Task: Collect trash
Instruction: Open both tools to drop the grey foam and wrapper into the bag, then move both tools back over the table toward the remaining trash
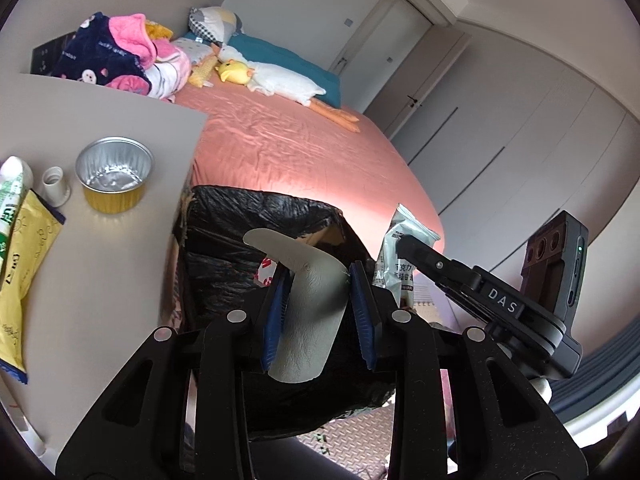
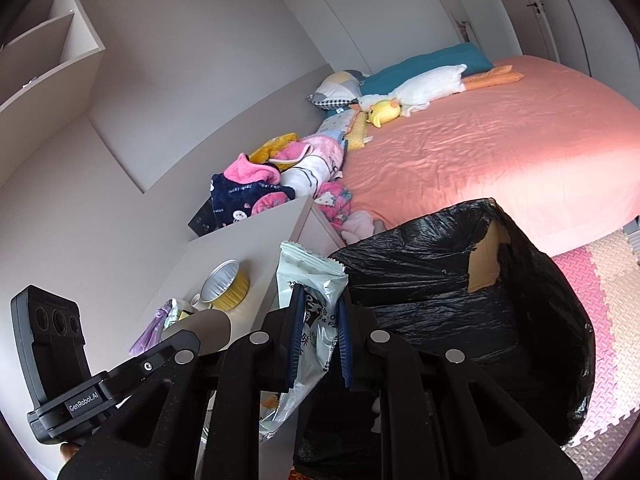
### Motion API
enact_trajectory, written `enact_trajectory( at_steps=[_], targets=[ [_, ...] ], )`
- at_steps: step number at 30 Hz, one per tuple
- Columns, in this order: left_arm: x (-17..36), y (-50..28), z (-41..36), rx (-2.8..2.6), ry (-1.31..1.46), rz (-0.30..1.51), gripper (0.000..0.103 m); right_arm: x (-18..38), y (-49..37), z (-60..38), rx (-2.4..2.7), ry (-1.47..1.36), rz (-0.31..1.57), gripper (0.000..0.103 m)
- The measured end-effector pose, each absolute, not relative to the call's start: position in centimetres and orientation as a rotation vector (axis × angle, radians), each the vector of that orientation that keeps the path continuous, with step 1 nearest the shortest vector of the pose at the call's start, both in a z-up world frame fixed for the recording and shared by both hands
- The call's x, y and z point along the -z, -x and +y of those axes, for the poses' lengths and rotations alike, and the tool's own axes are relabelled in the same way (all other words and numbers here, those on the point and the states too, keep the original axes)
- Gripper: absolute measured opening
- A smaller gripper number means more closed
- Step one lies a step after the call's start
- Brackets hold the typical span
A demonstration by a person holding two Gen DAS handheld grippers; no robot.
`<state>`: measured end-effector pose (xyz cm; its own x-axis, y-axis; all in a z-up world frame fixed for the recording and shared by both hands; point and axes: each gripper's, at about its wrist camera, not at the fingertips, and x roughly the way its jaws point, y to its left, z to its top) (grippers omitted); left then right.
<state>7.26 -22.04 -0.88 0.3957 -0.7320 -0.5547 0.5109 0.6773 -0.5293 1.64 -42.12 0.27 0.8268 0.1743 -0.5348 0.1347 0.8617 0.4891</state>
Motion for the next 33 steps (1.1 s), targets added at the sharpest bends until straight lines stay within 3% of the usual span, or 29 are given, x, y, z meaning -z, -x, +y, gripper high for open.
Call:
enact_trajectory(
  at_steps=[1,2,3,14,33],
  targets=[
    [1.1,-7.5,-22.3,0.816,0.306,0.868,0.075,-0.4,-1.5,-42.6,0.016,-0.542,0.598,0.039],
    [1.4,-7.9,-22.3,0.807,0.322,0.876,0.096,-0.5,-1.2,-43.3,0.065,-0.557,0.582,0.054],
    [1.5,-8.0,-22.3,0.786,0.335,0.872,0.096,-0.5,-0.8,-44.0,0.114,-0.574,0.556,0.074],
    [2.0,-8.3,-22.9,0.758,0.320,0.898,0.096,-0.4,-0.1,-46.9,0.171,-0.610,0.535,0.075],
    [1.2,-7.4,-17.2,0.620,0.321,0.831,0.096,-0.1,-2.3,-40.8,0.041,-0.541,0.595,0.075]
  ],
)
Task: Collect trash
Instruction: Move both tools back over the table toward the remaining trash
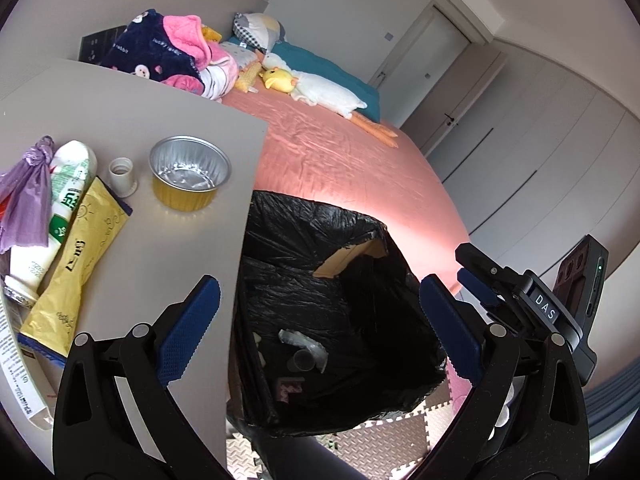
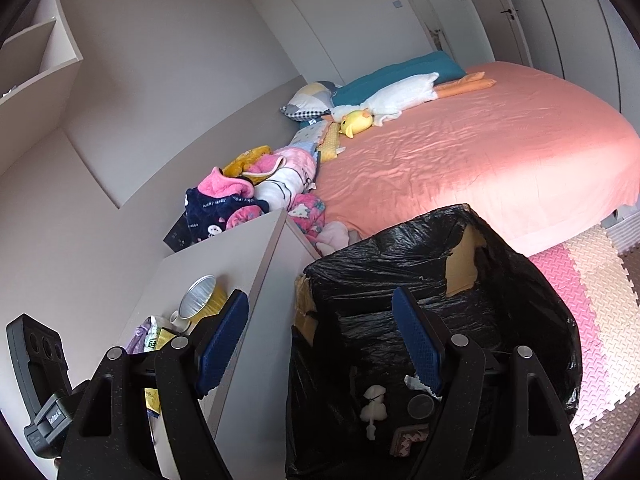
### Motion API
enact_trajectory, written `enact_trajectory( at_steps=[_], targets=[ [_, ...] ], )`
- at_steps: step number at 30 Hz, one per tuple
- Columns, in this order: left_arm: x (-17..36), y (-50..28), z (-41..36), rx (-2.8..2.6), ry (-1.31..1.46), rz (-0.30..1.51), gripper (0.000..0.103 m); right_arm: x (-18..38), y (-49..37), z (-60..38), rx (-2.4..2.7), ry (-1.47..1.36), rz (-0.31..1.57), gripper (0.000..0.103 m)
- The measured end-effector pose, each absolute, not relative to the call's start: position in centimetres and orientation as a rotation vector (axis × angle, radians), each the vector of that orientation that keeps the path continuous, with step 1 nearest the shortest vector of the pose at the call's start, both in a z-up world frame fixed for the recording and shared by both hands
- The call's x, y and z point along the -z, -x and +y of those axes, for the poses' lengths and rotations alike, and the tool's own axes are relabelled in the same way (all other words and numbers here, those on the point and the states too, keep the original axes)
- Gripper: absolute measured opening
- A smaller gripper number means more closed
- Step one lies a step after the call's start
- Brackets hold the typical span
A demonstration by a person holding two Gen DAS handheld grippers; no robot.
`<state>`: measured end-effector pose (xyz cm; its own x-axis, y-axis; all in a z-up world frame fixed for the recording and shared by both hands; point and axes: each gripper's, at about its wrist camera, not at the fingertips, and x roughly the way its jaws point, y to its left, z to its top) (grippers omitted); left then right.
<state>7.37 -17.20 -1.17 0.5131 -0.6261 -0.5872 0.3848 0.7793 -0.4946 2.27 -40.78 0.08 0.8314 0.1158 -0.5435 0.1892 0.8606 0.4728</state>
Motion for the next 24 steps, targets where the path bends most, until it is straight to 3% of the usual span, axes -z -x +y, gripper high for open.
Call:
enact_trajectory(
  at_steps=[18,24],
  targets=[
    [0.8,-7.0,-8.8,0.469,0.339,0.772,0.096,0.2,-5.9,-33.4,-0.071,-0.427,0.667,0.075],
    [0.9,-7.1,-5.7,0.406,0.339,0.760,0.096,0.5,-7.6,-30.5,-0.105,-0.366,0.679,0.080]
  ],
)
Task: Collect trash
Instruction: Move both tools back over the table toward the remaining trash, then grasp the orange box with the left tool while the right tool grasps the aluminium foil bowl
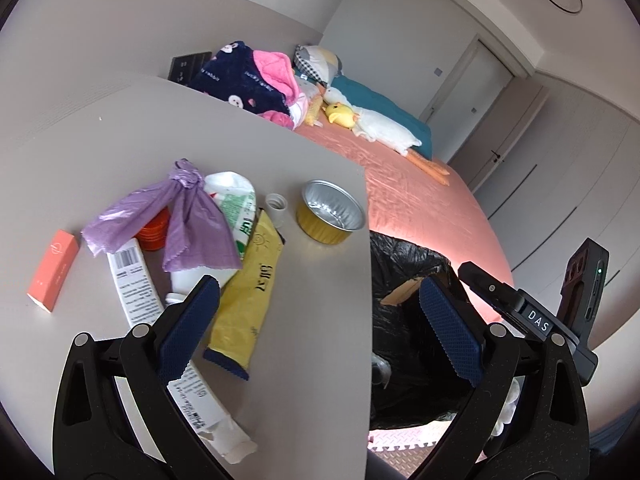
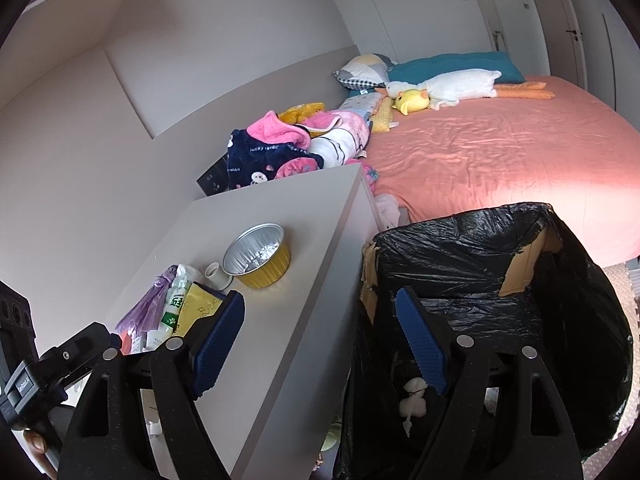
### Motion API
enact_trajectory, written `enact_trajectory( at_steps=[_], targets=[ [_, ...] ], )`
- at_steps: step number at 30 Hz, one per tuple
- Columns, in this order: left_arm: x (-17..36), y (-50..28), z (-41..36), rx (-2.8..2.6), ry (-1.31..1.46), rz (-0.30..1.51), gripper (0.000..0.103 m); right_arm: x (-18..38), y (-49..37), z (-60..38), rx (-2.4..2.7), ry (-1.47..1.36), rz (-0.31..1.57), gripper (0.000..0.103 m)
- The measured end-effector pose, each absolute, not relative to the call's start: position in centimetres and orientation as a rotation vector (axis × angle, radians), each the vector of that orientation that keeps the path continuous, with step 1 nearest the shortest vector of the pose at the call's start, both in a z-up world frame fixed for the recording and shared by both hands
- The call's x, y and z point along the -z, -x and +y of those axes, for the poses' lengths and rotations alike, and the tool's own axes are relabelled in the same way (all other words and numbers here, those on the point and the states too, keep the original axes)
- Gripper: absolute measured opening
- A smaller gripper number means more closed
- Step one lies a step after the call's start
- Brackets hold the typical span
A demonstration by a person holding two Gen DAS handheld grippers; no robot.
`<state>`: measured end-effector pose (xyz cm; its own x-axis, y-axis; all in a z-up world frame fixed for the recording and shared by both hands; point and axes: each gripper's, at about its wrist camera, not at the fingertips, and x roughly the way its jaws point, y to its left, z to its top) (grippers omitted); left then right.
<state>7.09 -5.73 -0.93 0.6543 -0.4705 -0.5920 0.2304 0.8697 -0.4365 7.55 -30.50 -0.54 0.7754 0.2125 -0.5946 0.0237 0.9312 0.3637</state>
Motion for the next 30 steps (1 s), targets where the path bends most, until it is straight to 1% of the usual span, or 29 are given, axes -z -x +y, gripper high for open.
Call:
enact_trajectory(
  at_steps=[6,12,25,30],
  targets=[
    [1.2,-7.1,-2.8,0.355,0.357,0.757,0.096,0.7,-9.3,-28.1,-0.118,-0.300,0.686,0.088],
    [1.6,-6.9,0.2,0.296,0.368,0.756,0.096,1.1,-11.0,-26.4,-0.122,-0.248,0.696,0.091],
    [3.4,-7.0,4.4,0.166,0.357,0.796,0.096,2.3,-14.1,-23.6,-0.136,-0.155,0.743,0.092],
    [3.8,-7.5,5.4,0.077,0.290,0.807,0.096,2.6,-15.4,-22.8,-0.146,-0.126,0.758,0.092]
  ],
)
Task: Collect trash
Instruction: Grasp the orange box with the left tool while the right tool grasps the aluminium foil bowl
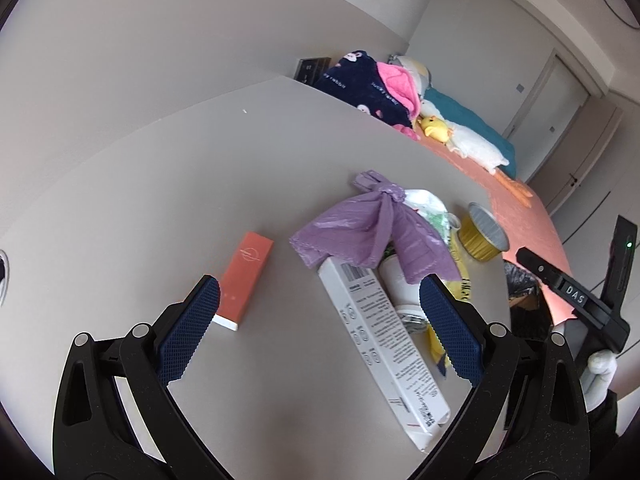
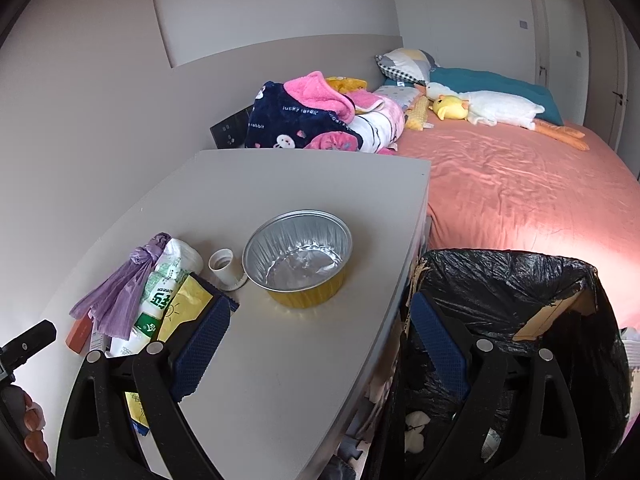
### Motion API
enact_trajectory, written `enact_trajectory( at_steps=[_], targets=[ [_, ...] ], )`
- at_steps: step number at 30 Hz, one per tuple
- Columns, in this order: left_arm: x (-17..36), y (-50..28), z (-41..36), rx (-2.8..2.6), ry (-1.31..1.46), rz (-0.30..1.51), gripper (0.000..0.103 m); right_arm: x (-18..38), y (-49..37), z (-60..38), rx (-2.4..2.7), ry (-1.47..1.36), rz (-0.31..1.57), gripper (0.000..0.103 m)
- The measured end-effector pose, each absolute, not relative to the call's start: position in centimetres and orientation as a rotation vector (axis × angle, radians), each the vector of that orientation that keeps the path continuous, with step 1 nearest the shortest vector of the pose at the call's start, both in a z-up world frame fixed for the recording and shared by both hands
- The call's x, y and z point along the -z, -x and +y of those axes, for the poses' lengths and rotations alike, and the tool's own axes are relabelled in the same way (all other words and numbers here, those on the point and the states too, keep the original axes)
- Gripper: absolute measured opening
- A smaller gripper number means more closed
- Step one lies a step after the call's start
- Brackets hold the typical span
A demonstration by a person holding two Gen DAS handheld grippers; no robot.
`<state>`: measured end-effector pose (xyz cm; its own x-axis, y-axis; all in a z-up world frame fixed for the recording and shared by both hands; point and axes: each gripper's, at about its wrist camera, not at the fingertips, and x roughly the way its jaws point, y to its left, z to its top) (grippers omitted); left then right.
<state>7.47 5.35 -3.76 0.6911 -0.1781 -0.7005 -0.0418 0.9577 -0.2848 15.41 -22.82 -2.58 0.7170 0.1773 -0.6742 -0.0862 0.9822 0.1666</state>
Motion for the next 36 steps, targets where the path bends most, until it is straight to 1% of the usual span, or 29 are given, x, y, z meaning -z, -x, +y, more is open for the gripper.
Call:
enact_trajectory(
  at_steps=[6,11,18,19,21,22,23,24,25,27,29,32,33,34,36],
  targets=[
    [4.9,-8.2,6.5,-0.008,0.210,0.852,0.096,3.1,-16.7,-21.8,-0.155,-0.088,0.783,0.092],
    [5.7,-8.6,7.0,-0.025,0.183,0.873,0.090,3.9,-18.1,-20.6,-0.140,-0.034,0.807,0.092],
    [6.4,-9.3,6.9,-0.026,0.154,0.895,0.088,4.9,-20.4,-19.6,-0.110,0.037,0.833,0.092],
    [6.5,-9.4,6.9,-0.024,0.151,0.898,0.086,5.1,-20.7,-19.5,-0.107,0.046,0.834,0.092],
    [6.6,-9.8,6.7,-0.018,0.140,0.908,0.077,5.2,-21.3,-19.4,-0.102,0.063,0.834,0.091],
    [6.8,-10.0,6.7,-0.014,0.138,0.916,0.068,5.3,-21.5,-19.4,-0.099,0.068,0.835,0.092],
    [6.9,-10.1,6.7,-0.010,0.138,0.923,0.062,5.4,-21.8,-19.4,-0.098,0.070,0.837,0.092],
    [6.9,-10.1,6.7,-0.015,0.130,0.917,0.061,5.4,-22.1,-19.5,-0.100,0.069,0.839,0.092],
    [6.9,-10.1,6.7,-0.013,0.124,0.919,0.056,5.5,-22.2,-19.5,-0.104,0.065,0.841,0.092],
    [6.9,-10.1,6.6,-0.005,0.119,0.917,0.052,5.6,-22.7,-19.5,-0.117,0.056,0.849,0.092],
    [6.9,-10.0,6.5,-0.001,0.119,0.910,0.044,5.7,-23.0,-19.4,-0.125,0.057,0.847,0.092],
    [6.9,-9.9,6.7,-0.005,0.144,0.892,0.040,5.6,-22.8,-19.1,-0.143,0.065,0.814,0.091],
    [6.9,-10.0,6.9,-0.003,0.164,0.886,0.040,5.5,-22.7,-19.1,-0.147,0.068,0.802,0.089],
    [6.9,-9.9,7.1,-0.002,0.176,0.882,0.040,5.4,-22.6,-19.0,-0.150,0.074,0.793,0.083],
    [6.9,-10.0,7.2,-0.003,0.187,0.878,0.038,5.3,-22.5,-18.7,-0.151,0.086,0.783,0.082]
  ],
)
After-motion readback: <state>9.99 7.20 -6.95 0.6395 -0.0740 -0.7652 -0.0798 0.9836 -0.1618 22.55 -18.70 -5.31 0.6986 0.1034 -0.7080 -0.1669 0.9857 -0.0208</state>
